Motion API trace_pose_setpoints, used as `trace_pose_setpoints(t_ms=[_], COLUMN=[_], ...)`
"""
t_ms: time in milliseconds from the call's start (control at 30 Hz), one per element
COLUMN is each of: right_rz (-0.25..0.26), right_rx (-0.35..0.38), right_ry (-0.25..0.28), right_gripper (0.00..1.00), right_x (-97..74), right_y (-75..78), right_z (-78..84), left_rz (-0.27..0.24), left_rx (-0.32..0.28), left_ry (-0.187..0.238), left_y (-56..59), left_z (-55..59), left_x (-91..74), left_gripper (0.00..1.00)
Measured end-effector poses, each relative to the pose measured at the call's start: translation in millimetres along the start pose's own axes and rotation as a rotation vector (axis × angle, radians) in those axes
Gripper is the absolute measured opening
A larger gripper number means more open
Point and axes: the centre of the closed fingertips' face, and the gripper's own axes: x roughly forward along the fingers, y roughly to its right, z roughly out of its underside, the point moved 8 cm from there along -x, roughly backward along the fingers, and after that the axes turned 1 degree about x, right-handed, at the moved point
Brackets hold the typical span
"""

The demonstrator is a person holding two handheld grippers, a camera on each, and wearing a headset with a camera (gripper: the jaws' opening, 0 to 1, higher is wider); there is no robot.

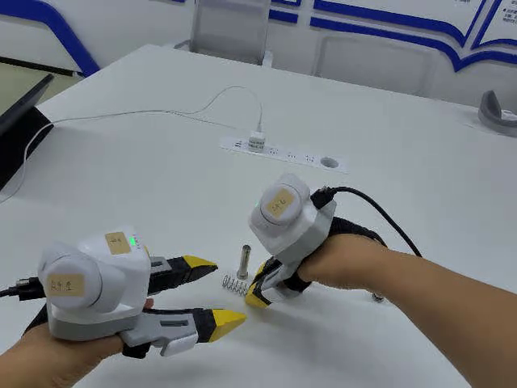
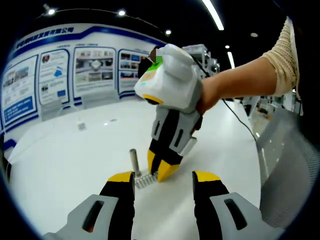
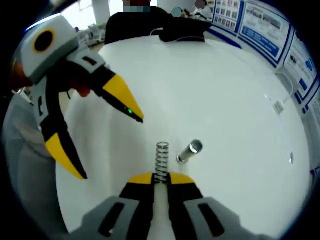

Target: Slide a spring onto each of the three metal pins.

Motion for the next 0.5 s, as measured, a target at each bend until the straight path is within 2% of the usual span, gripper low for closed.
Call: trace_pose_setpoints(t_ms=[233, 500], right_rz=[-0.034, -0.063], right_rx=[-0.051, -0.162], right_ry=[-0.007, -0.012], right_gripper=[0.11, 0.11], right_x=[-13.9, -39.7], right_y=[-7.7, -17.2], right_z=[-0.2, -4.1], left_rz=[0.001, 0.019], left_rx=[0.003, 0.024], left_ry=[-0.011, -0.027], left_y=[-0.5, 4.0], left_z=[3.4, 3.7], left_x=[0.3, 2.9], left_gripper=[0.47, 0.46])
